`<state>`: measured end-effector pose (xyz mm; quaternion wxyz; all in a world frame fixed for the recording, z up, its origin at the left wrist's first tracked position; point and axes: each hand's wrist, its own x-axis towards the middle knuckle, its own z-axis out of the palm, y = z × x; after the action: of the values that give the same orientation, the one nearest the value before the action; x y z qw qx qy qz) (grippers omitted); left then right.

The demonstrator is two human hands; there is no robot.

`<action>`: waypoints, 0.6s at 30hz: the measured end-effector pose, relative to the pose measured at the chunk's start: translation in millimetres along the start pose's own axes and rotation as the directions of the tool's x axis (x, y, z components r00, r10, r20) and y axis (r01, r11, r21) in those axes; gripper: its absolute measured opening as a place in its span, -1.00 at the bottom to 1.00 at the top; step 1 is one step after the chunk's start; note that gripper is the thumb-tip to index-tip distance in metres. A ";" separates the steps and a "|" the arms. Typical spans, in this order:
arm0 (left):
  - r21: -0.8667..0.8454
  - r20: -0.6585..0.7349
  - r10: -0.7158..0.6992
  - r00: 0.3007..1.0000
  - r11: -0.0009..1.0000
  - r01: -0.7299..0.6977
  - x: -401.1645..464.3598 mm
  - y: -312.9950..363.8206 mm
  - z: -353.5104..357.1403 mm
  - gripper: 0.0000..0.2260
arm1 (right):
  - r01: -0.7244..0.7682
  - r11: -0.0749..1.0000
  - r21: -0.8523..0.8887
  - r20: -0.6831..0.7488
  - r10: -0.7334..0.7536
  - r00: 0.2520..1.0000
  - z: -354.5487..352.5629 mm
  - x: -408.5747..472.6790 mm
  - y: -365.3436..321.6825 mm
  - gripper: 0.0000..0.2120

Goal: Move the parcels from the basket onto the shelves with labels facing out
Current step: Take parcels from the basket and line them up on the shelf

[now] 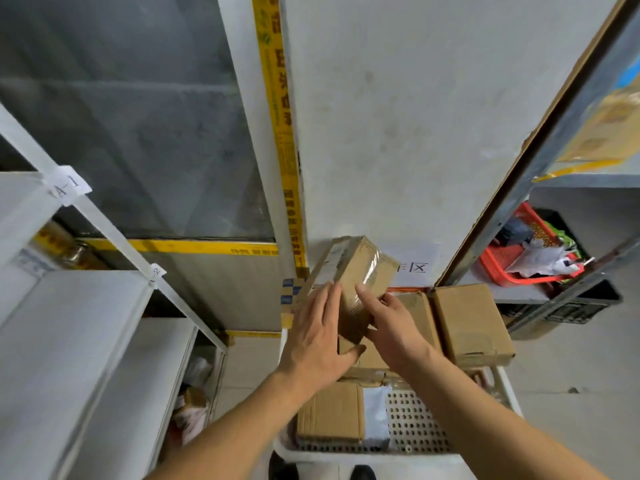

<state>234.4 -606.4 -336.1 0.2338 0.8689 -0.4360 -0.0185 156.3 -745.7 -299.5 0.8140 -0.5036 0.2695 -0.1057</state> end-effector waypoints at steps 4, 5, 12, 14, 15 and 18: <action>-0.088 -0.005 0.107 0.994 0.990 -0.107 -12.7 0.9 -5.5 -0.20 | 0.046 0.999 -0.010 0.019 -0.046 0.999 -0.8 10.5 -2.9 -0.78; -0.112 0.003 0.126 0.992 0.986 -0.125 -13.3 1.2 -9.0 -0.24 | 0.054 0.998 -0.036 0.019 -0.053 0.998 -3.0 14.4 -0.4 -0.76; -0.317 -0.006 -0.160 0.987 0.937 0.150 3.4 -20.4 -37.6 -0.33 | -0.120 0.986 -0.114 -0.001 0.121 0.993 -25.6 21.9 7.3 -0.46; -0.363 0.129 -0.356 0.926 0.852 0.378 14.1 -33.1 -42.8 -0.23 | -0.148 0.984 -0.102 0.048 0.154 0.987 -34.4 22.3 7.3 -0.44; -0.479 0.267 -0.395 0.879 0.737 0.477 17.0 -37.7 -45.7 -0.21 | -0.152 0.983 -0.101 0.072 0.159 0.985 -38.5 22.8 6.6 -0.42; -0.735 0.535 -0.276 0.799 0.315 0.601 17.1 -42.9 -47.3 -0.38 | -0.142 0.985 -0.095 0.114 0.153 0.982 -45.3 21.3 6.5 -0.42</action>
<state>288.4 -579.1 -309.1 0.5608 0.6879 -0.1346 -0.4407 148.7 -786.7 -328.0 0.8118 -0.5225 0.2606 -0.0026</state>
